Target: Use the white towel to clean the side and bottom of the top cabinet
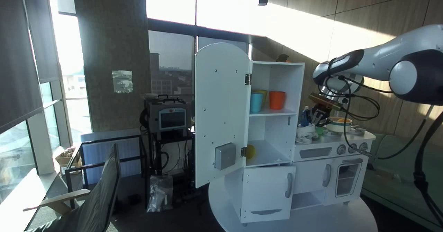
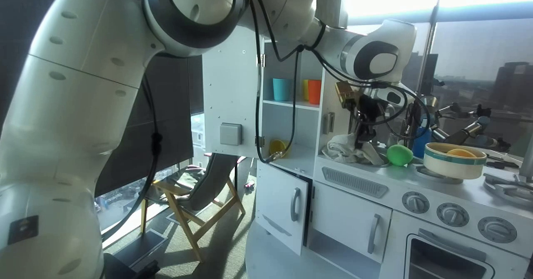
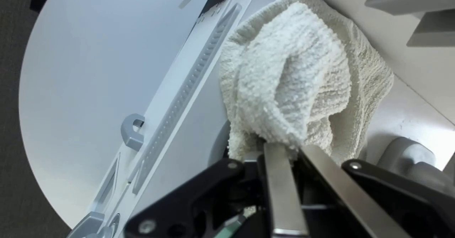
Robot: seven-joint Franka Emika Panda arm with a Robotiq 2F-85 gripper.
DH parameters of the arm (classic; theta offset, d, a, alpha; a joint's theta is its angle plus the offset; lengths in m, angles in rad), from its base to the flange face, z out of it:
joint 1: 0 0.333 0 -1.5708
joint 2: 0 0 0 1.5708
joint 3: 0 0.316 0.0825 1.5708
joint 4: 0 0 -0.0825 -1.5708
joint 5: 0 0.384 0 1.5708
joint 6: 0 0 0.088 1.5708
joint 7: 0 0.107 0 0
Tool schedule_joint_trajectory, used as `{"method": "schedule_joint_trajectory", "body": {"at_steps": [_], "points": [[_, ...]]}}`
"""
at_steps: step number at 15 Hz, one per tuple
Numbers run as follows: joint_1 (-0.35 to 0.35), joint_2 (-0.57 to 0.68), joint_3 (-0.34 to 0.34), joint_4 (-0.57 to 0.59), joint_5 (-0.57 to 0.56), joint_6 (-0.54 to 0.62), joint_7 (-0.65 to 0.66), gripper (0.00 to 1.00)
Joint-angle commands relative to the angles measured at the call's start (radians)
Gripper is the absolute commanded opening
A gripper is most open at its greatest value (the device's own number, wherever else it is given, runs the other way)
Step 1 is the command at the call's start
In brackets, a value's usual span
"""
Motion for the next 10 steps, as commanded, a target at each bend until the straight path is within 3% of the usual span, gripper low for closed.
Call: {"method": "schedule_joint_trajectory", "body": {"at_steps": [1,6,10], "points": [[-0.027,-0.047,-0.006,0.003,0.065,-0.049,0.004,0.05],[-0.067,-0.066,0.001,0.055,0.272,-0.131,0.078,0.05],[-0.073,-0.069,0.001,0.087,0.456,-0.089,0.087,0.05]]}}
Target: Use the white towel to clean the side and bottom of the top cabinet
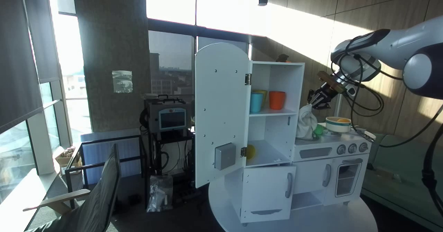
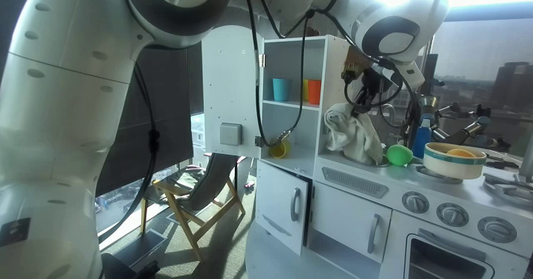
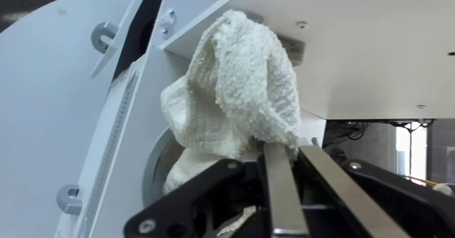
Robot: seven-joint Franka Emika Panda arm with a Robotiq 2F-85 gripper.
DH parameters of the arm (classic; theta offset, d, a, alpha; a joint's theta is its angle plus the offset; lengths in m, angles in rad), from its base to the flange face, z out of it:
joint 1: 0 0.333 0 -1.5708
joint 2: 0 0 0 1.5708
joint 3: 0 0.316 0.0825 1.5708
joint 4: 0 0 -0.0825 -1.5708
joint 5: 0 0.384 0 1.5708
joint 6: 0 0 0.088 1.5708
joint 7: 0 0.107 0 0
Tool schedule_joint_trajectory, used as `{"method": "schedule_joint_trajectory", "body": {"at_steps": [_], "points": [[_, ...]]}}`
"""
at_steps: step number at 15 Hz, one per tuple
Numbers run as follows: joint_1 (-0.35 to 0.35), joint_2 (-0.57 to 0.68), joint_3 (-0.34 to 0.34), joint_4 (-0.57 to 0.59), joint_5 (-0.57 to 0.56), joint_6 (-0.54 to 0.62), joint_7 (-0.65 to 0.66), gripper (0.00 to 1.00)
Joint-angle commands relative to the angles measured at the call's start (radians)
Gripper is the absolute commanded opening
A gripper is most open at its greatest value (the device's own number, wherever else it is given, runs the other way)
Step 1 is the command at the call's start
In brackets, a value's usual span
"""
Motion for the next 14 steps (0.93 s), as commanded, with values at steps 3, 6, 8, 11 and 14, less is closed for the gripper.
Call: {"method": "schedule_joint_trajectory", "body": {"at_steps": [3,6,8,11,14], "points": [[0.001,0.01,0.009,0.071,0.178,0.021,0.011,0.05],[-0.012,0.002,0.023,0.074,0.293,-0.033,-0.023,0.05],[-0.011,0.002,0.026,0.066,0.347,-0.063,-0.045,0.05],[-0.012,-0.001,0.021,0.058,0.406,-0.117,-0.073,0.05],[-0.014,-0.037,0.005,0.029,0.417,-0.114,-0.091,0.05]]}}
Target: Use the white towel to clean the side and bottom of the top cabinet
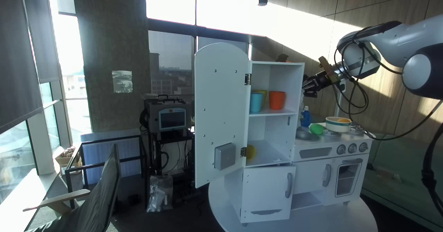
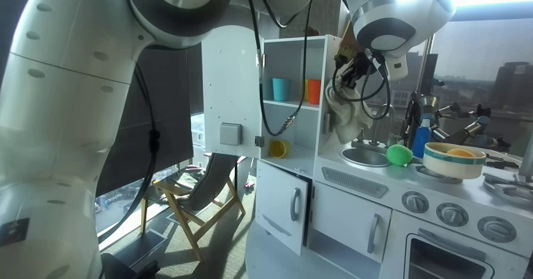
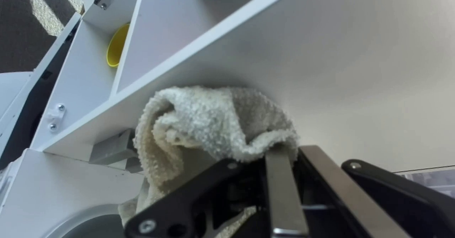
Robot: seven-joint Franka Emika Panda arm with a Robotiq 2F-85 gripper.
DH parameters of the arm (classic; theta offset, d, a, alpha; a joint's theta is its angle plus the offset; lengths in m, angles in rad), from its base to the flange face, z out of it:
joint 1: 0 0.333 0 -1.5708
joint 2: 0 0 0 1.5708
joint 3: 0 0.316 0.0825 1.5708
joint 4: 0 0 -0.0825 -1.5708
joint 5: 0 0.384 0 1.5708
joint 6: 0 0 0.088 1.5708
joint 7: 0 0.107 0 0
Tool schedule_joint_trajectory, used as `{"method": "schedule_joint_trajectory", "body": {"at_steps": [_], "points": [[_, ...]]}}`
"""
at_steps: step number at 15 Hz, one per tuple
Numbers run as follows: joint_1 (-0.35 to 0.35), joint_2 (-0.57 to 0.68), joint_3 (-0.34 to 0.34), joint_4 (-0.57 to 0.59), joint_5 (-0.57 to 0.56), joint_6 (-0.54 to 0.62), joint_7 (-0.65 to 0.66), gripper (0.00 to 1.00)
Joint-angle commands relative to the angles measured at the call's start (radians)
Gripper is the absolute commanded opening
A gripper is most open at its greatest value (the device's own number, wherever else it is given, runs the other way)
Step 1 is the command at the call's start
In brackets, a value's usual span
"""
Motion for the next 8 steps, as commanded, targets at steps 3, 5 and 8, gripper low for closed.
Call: {"method": "schedule_joint_trajectory", "body": {"at_steps": [3,5,8], "points": [[-0.008,-0.116,-0.022,-0.064,0.053,-0.01,-0.067,0.05],[-0.001,-0.169,-0.035,-0.094,0.052,0.021,-0.078,0.05],[0.006,-0.203,-0.051,-0.098,0.047,0.027,-0.091,0.05]]}}
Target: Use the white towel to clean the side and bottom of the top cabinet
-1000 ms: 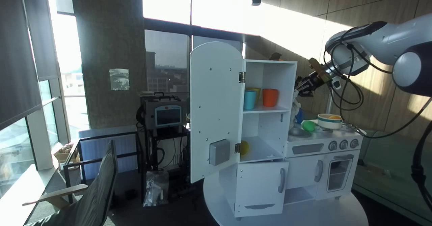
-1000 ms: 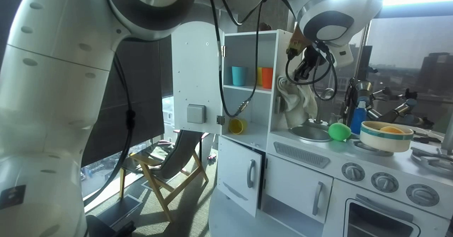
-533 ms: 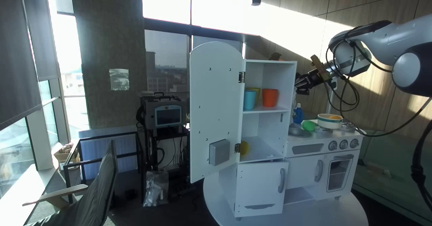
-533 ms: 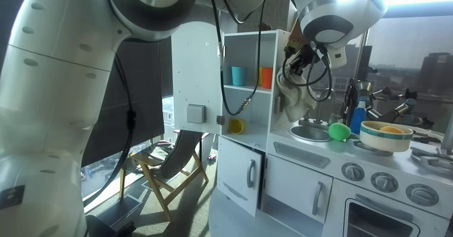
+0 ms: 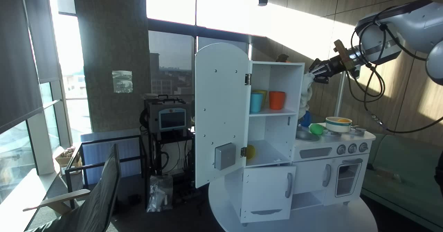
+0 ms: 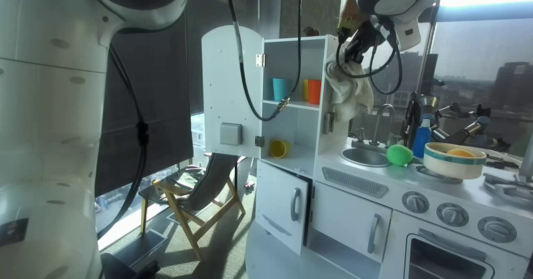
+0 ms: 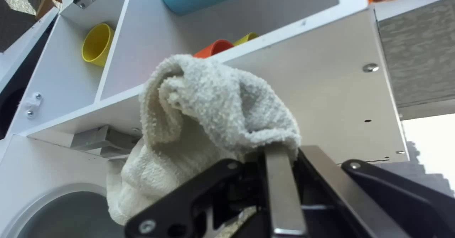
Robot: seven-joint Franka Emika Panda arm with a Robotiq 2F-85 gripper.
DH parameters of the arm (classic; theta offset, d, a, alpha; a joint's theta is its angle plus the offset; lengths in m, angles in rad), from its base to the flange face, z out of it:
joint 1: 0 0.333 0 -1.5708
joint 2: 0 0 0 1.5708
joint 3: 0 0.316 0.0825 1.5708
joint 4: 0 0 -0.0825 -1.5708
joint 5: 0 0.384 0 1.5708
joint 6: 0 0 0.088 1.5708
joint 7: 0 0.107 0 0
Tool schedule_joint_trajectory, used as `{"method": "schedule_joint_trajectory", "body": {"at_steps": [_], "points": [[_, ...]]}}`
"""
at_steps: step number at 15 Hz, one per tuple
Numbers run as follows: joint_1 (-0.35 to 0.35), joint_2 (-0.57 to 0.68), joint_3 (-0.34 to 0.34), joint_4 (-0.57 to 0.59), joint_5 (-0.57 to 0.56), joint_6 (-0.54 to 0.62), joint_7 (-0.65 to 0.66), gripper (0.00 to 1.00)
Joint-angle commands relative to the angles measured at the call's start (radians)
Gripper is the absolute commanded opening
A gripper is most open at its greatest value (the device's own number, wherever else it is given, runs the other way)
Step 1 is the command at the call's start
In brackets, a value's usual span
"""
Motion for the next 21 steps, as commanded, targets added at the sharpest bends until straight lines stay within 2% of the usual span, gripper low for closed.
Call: {"method": "schedule_joint_trajectory", "body": {"at_steps": [1,6,9,17,21], "points": [[0.012,-0.056,-0.014,-0.041,0.033,0.02,-0.039,0.05],[0.04,-0.002,-0.003,-0.01,0.014,0.089,-0.072,0.06],[0.049,0.04,0.013,0.006,0.042,0.072,-0.124,0.05],[0.046,0.152,0.021,0.0,0.013,0.046,-0.111,0.05],[0.055,0.231,0.028,0.065,-0.026,0.049,-0.071,0.06]]}}
